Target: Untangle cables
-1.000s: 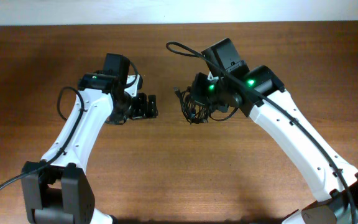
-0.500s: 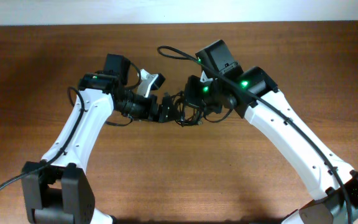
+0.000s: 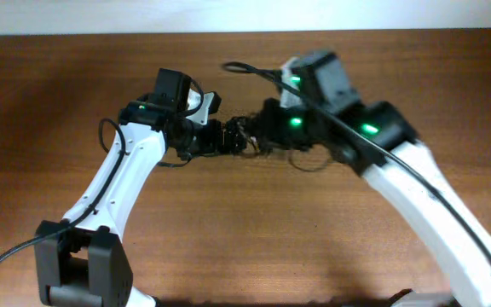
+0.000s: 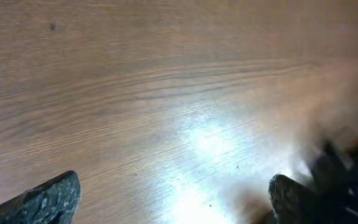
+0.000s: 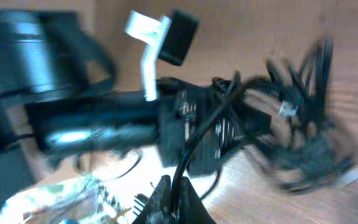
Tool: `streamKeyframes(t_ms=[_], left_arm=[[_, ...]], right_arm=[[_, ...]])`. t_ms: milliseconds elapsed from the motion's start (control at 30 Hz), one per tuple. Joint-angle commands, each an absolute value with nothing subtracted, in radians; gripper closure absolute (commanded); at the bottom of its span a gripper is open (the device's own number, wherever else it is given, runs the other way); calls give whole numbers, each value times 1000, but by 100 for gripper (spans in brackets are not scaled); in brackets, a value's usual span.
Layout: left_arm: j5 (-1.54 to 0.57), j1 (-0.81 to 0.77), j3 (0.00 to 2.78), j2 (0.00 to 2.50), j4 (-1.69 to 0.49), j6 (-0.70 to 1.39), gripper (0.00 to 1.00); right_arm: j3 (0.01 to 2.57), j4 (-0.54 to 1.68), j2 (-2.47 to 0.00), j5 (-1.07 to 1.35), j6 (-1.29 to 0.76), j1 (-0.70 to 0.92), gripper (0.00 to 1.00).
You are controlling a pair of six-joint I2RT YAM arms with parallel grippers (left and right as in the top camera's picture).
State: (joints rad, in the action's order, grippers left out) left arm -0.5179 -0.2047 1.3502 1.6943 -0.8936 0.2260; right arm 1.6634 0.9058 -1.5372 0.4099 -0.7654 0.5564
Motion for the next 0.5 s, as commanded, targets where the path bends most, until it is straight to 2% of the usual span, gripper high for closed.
streamKeyframes(t_ms=[0, 267, 400, 467], left_arm=[[-408, -203, 1355, 1702, -895, 292, 1], [-326, -203, 1355, 1703, -895, 356, 1], [-392, -203, 1355, 1703, -904, 350, 1], [-499, -203, 1355, 1703, -905, 285, 1]], right_arm=[[1675, 914, -1347, 367, -731, 500, 96], [1675, 931, -1184, 331, -732, 456, 96], [1675, 1010, -1195, 221, -732, 456, 95], [1674, 1069, -1217, 194, -732, 456, 86]])
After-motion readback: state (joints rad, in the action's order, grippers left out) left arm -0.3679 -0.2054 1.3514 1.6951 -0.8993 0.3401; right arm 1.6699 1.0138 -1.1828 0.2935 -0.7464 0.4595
